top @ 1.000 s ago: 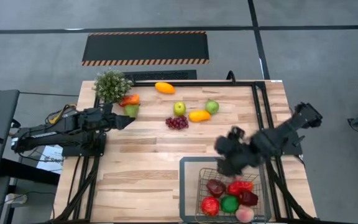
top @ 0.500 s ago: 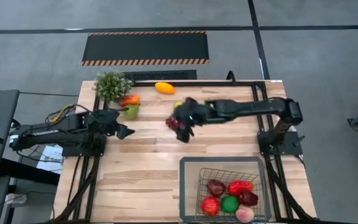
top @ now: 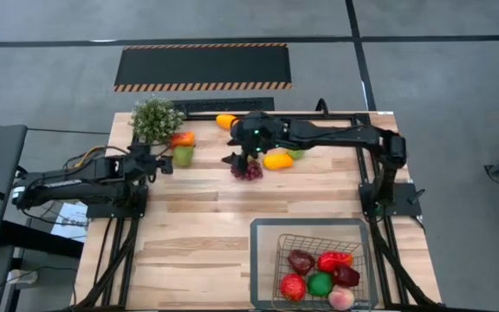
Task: Build produce basket
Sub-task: Move the fruits to the center of the table
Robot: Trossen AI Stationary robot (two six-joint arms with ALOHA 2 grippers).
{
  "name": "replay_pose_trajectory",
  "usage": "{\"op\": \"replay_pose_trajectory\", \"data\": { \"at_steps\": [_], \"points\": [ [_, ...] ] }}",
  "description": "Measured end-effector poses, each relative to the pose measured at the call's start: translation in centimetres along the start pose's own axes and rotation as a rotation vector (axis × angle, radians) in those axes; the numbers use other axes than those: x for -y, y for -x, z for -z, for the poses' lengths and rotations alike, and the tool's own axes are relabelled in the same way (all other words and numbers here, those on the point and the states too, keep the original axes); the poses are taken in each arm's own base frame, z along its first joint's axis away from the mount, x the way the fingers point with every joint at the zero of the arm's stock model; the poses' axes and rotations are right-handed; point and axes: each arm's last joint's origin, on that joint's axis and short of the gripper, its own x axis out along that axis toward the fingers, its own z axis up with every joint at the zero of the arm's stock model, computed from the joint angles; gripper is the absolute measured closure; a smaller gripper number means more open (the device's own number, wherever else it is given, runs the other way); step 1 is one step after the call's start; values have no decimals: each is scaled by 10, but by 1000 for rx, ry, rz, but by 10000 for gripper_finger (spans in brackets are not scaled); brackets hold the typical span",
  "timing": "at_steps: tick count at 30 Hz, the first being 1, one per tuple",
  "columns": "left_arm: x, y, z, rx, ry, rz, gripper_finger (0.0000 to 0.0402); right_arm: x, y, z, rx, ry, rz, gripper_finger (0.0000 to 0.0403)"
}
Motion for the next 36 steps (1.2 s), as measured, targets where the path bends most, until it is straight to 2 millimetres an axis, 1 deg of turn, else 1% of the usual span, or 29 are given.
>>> {"op": "replay_pose_trajectory", "data": {
  "at_steps": [3,6,9,12,15,19,23,26,30,33,36],
  "points": [
    [5,-6,0,31,-13,-46,71,-6,23,-14,66,9,-15,62],
    [16,-13,1,31,-8,-39,81,-11,43,-23,109,2,-26,66],
    [26,-21,3,39,-12,-43,92,-15,59,-30,147,2,-35,67],
    [32,-32,6,76,-25,-112,97,-20,72,-35,179,-18,-48,67],
    [36,-43,9,82,-33,-163,98,-23,78,-36,187,-45,-57,68],
    [42,-59,16,63,-65,-215,98,-30,78,-35,183,-58,-76,70],
    [53,-73,22,44,-76,-195,98,-39,77,-33,174,-48,-99,70],
    [65,-83,25,0,-103,-103,98,-45,77,-31,169,-56,-114,71],
    [83,-93,30,-110,-97,99,98,-52,77,-29,164,-57,-131,72],
    [103,-96,31,-201,-69,359,98,-57,82,-30,176,-51,-146,72],
    [122,-91,30,-252,-86,640,98,-59,86,-30,168,-49,-150,73]
  ]
}}
